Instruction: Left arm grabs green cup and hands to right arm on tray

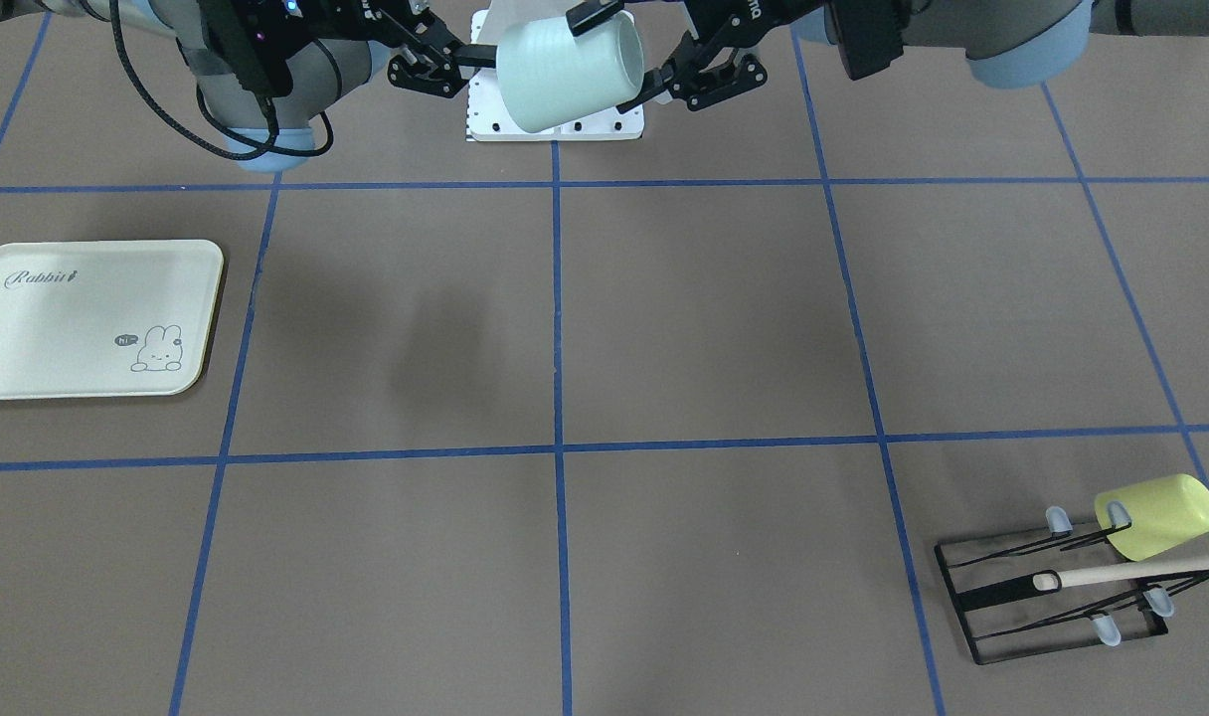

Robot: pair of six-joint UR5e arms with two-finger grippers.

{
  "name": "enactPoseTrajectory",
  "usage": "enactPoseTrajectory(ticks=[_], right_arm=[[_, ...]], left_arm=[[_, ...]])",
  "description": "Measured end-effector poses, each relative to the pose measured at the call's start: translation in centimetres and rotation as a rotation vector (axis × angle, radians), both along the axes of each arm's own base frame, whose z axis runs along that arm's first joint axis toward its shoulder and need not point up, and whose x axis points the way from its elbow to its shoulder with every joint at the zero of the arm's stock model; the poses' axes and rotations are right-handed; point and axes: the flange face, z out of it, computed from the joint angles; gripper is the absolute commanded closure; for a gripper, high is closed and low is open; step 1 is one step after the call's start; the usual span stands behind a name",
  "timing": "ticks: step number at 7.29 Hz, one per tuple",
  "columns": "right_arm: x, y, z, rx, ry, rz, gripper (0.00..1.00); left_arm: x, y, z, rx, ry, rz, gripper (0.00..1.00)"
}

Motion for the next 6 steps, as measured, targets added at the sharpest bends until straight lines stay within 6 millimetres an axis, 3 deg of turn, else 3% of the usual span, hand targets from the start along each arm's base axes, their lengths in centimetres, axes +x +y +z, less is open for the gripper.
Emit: enactPoseTrajectory(ticks=[2,6], right_arm=[[-0.03,0.07,-0.11,-0.001,-0.004,-0.001,0.09],[0.07,0.19,-0.61,0.004,-0.016,-0.002,0.31]], left_arm=[[0.25,0.67,-0.74,-0.003,0.025,0.021,0.91],[0.62,1.36,-1.13,0.002,0.037,0.038,0.91]])
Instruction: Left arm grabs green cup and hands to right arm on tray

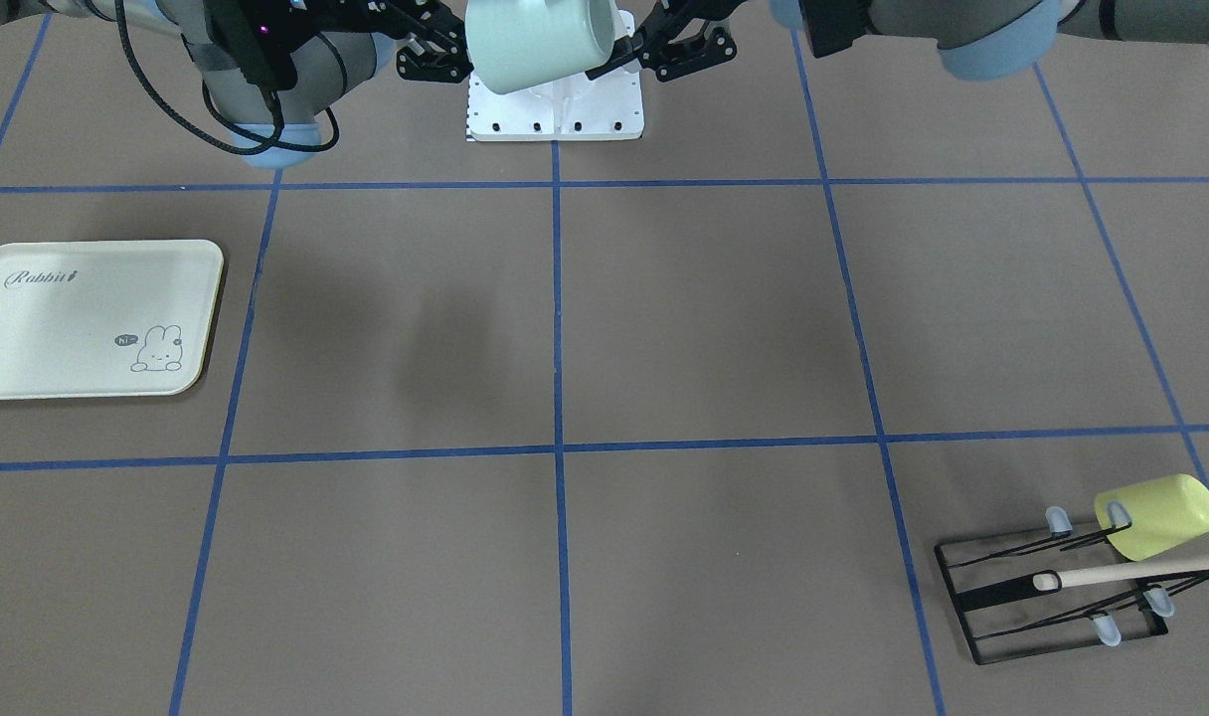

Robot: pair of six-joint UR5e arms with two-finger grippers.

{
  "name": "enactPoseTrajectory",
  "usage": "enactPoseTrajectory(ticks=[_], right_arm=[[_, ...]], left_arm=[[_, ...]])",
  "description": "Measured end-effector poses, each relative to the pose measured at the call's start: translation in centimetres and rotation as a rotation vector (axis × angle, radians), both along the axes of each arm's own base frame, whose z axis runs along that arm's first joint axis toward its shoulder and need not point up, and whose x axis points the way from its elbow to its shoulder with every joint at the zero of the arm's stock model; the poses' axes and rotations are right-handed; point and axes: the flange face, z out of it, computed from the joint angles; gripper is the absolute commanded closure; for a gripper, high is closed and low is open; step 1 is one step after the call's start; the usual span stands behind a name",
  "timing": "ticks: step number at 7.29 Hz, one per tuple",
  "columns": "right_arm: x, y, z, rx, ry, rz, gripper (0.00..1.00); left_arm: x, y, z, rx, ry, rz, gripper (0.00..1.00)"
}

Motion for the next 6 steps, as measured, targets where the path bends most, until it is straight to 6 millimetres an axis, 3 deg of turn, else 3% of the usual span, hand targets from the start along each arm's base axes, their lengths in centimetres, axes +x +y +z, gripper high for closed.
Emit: enactPoseTrajectory(ticks=[2,3,4,5,6], right_arm=[[0.0,0.0,-0.12,0.001,-0.001,0.0,0.44],[-0.05,0.04,-0.15,0.001,-0.002,-0.001,0.64],[-0.08,0.07,-0.15,0.001,-0.002,-0.002,1.0],[-0.1,0.09,-0.15,0.001,-0.002,-0.003,1.0],[-0.13,0.12,-0.15,0.0,-0.002,-0.004,1.0]], left_arm=[[-0.1,0.5,-0.26,0.011,0.005,0.009,0.91],[-0.19,0.76,-0.34,0.017,0.004,0.018,0.9],[-0.26,0.95,-0.41,0.022,0.004,0.025,0.21],[-0.26,1.04,-0.43,0.025,0.003,0.028,0.0],[-0.23,1.06,-0.42,0.026,0.002,0.029,0.0]])
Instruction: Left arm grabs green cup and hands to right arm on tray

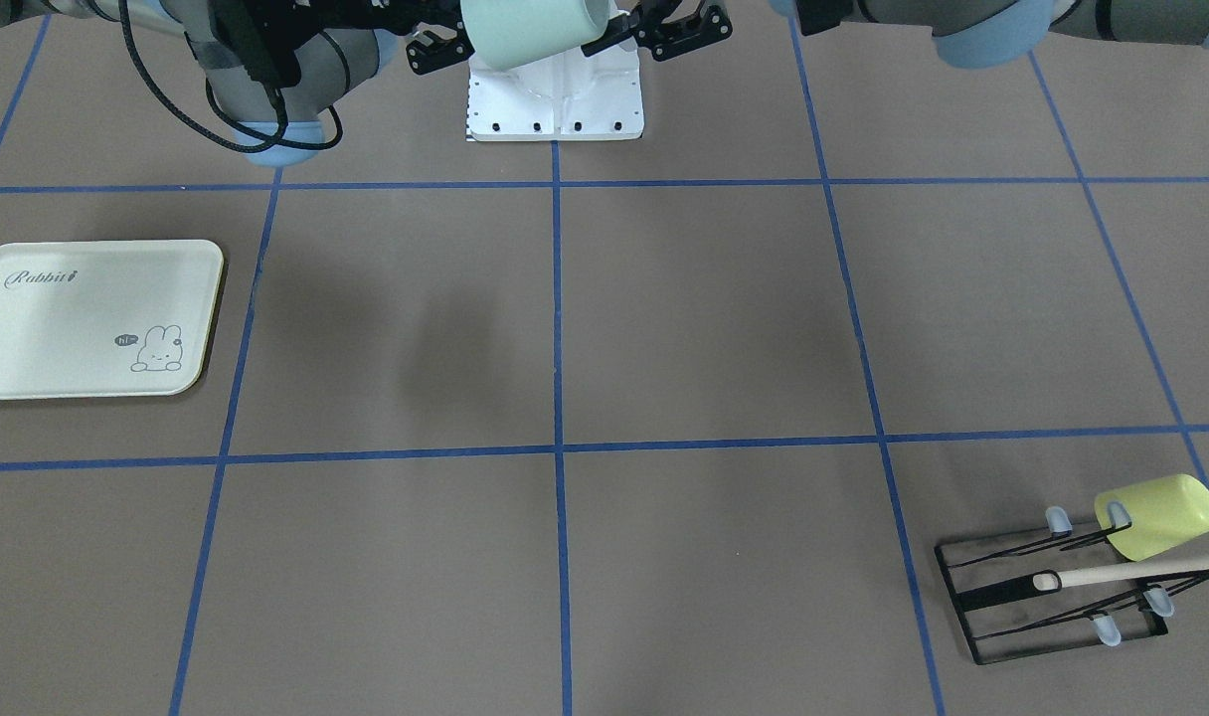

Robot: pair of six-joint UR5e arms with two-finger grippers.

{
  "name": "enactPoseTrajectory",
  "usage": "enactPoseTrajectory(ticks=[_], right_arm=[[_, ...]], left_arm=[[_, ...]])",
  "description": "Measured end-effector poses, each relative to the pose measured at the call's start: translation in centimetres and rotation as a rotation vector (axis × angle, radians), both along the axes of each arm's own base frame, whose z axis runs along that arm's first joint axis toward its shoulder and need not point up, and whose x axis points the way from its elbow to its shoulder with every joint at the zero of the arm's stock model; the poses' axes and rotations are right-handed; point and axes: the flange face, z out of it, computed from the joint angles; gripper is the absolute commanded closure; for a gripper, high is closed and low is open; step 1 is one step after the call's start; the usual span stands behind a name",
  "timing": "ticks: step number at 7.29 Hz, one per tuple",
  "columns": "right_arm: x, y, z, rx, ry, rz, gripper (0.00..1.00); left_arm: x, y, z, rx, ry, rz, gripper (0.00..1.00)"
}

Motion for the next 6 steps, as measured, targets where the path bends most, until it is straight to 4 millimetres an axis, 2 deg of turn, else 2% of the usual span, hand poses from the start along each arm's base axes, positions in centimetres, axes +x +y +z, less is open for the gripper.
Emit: enactPoseTrajectory(ticks=[4,6], right_arm=[[0.5,0.2,0.0,-0.036,-0.039,-0.072,1.0],[0.7,-0.1,1.1,-0.056,-0.019,-0.074,1.0]], left_arm=[[0.1,-0.5,0.2,0.022,-0.015,-0.018,0.0],[-0.3,-0.8,0.3,0.018,-0.016,-0.029,0.0]])
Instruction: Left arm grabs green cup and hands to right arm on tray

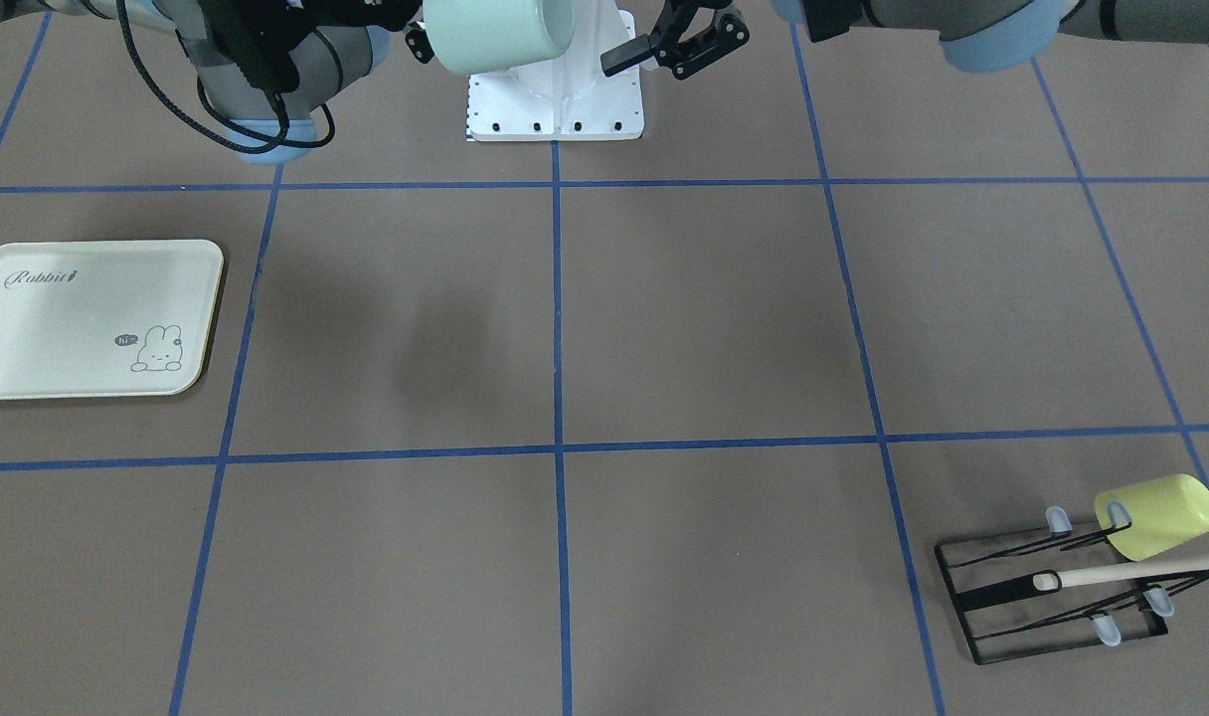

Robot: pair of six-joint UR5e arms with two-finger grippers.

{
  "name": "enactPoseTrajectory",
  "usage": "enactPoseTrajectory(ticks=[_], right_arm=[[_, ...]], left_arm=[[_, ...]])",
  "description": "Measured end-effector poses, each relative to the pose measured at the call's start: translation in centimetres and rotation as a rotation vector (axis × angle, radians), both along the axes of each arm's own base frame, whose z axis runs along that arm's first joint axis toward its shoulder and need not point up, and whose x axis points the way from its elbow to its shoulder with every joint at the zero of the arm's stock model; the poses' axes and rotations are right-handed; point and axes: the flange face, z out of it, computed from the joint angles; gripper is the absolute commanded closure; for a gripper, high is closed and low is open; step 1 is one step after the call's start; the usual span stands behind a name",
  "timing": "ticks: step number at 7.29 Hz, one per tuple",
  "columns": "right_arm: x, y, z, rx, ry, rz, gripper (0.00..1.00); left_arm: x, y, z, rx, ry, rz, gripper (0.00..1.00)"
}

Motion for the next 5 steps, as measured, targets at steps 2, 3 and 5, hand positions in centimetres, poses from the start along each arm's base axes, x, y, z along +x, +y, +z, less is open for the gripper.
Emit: enactPoseTrajectory(ticks=[2,3,5], right_arm=[[0.1,-1.8,2.3,-0.067,0.128,0.032,1.0],[-0.4,-3.4,3.1,-0.12,0.237,0.05,1.0],[-1.5,-7.3,5.2,-0.237,0.542,0.088,1.0]], left_arm=[[0.1,-0.4,0.4,-0.008,-0.008,-0.006,0.0],[0.6,-1.0,1.2,-0.023,-0.024,-0.011,0.0],[3.1,-4.1,4.4,-0.019,-0.108,-0.042,0.0]])
